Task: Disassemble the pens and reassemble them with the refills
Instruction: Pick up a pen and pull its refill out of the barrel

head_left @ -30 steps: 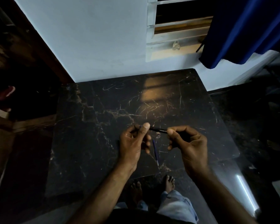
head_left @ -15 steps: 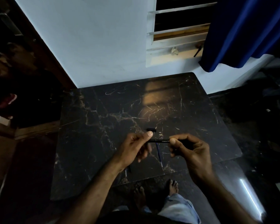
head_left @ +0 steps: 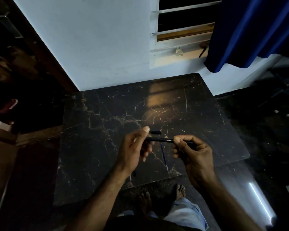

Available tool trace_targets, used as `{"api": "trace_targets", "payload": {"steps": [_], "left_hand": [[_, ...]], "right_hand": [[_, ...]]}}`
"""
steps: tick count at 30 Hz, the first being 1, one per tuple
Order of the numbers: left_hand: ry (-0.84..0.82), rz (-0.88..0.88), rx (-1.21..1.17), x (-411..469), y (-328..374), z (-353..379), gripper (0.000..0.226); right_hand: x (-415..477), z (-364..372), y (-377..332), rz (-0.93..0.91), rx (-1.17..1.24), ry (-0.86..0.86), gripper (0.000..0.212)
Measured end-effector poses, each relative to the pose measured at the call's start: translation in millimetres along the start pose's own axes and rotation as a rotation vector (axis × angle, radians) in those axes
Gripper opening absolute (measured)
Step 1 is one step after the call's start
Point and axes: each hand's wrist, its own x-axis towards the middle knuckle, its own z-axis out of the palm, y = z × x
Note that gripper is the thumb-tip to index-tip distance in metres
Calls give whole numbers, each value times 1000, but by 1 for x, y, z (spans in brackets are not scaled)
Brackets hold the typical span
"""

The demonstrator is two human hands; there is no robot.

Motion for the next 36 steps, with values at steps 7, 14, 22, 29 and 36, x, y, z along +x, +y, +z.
{"api": "trace_targets", "payload": {"steps": [7,14,22,29,36], "left_hand": [[-28,53,-41,-3,-3,4,14],[35,-135,11,-1,-9,15,51],[71,-97,-13,6,-15,27,39],[66,-107,-98,19,-13,41,46],[192,-122,-69,31,-4,56,37]], "right_hand": [[2,-15,-2,39,24,47,16],[1,-16,-2,54,17,29,21],[14,-34,1,100,3,9,21],[35,-46,-7,120,49,-30,31],[51,-63,-20,129,73,-47,31]]}}
